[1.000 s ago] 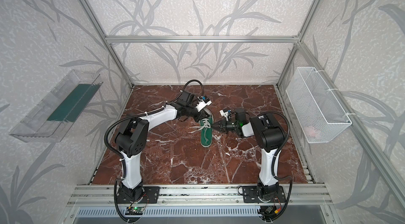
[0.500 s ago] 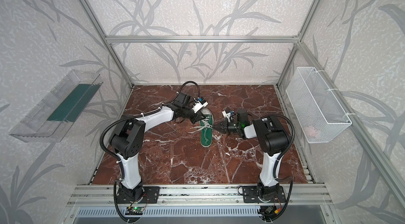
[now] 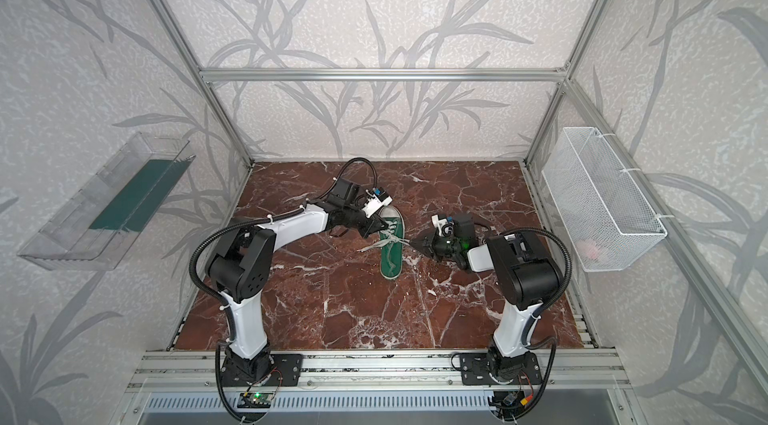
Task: Tie the shoes
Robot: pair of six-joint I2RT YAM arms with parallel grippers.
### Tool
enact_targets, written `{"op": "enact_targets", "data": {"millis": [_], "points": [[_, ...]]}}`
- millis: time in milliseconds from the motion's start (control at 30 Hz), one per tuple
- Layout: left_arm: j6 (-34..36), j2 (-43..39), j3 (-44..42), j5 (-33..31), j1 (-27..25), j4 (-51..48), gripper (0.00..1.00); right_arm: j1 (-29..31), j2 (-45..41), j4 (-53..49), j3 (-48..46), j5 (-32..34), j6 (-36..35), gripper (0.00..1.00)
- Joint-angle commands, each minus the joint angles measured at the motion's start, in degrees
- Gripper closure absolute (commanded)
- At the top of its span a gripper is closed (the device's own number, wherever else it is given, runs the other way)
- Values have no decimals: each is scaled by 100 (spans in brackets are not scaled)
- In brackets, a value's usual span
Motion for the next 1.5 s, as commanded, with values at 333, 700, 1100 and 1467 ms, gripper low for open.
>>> {"op": "enact_targets", "data": {"millis": [333, 700, 1100, 1467], "points": [[190, -394, -213, 174, 137, 30, 100, 171, -775, -961, -227, 1067, -161, 100], [116, -482, -376, 317, 245, 268, 100, 171, -1215, -1730, -323, 1730, -269, 100], [77, -566, -579, 399, 322, 416, 100, 232, -1445, -2403, -275, 2407, -170, 100], [-32, -731, -855, 473, 319, 650, 100, 653, -1410, -3733, 407, 3303, 17, 100]]}}
